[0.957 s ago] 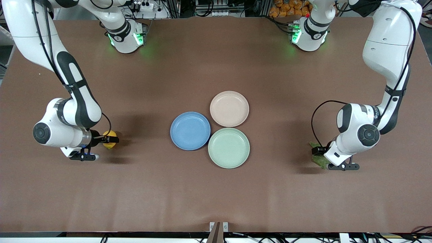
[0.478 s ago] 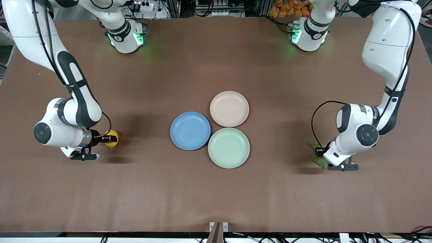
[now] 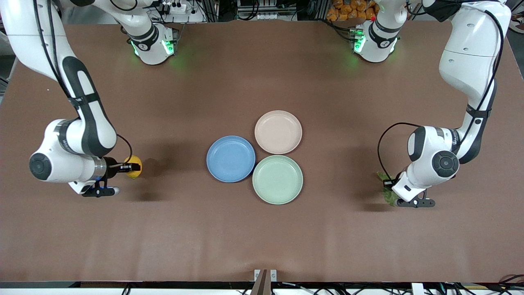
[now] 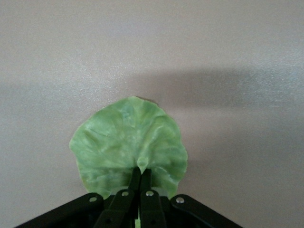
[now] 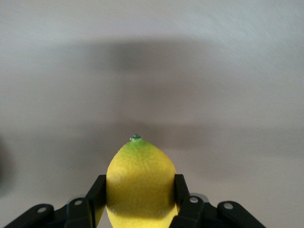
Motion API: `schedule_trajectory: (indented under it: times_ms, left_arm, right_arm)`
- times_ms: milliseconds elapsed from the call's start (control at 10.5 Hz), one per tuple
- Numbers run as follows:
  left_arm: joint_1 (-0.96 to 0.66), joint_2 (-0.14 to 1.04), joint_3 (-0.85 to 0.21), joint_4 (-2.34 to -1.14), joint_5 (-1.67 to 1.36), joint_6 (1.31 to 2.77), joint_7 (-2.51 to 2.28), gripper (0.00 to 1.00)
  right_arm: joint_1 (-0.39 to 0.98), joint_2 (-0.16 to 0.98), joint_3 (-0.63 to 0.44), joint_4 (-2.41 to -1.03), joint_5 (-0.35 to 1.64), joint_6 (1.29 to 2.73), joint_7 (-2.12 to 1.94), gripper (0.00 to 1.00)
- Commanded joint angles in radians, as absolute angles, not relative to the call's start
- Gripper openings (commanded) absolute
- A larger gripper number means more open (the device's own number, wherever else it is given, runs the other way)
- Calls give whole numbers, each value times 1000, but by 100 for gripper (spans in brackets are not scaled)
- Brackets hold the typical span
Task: Place lemon and lettuce in plates
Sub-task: 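Close the right gripper on the lemon while the left gripper grasps the lettuce, then carry the lemon to the blue plate while the left gripper carries lettuce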
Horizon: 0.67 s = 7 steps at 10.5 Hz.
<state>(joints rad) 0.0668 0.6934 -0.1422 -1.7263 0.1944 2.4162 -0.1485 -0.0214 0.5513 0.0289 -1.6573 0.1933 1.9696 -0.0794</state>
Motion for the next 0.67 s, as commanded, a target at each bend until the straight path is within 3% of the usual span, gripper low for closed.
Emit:
schedule_trajectory:
  times_ms: [0,287,574]
  left_arm:
    - [58,683,-149,-1715,213,2415,-169,0]
    - [35,605,-181,-1709,201,2327,-277,0]
    - [26,546,-318,-1681,199,2240,-487,0]
  right_arm:
    - [55,552,72,-1579,259,1939,110,0]
    - [135,603,170,-1506,259,1985,390,0]
    - [265,689,172,-1505,258,2126,601,0]
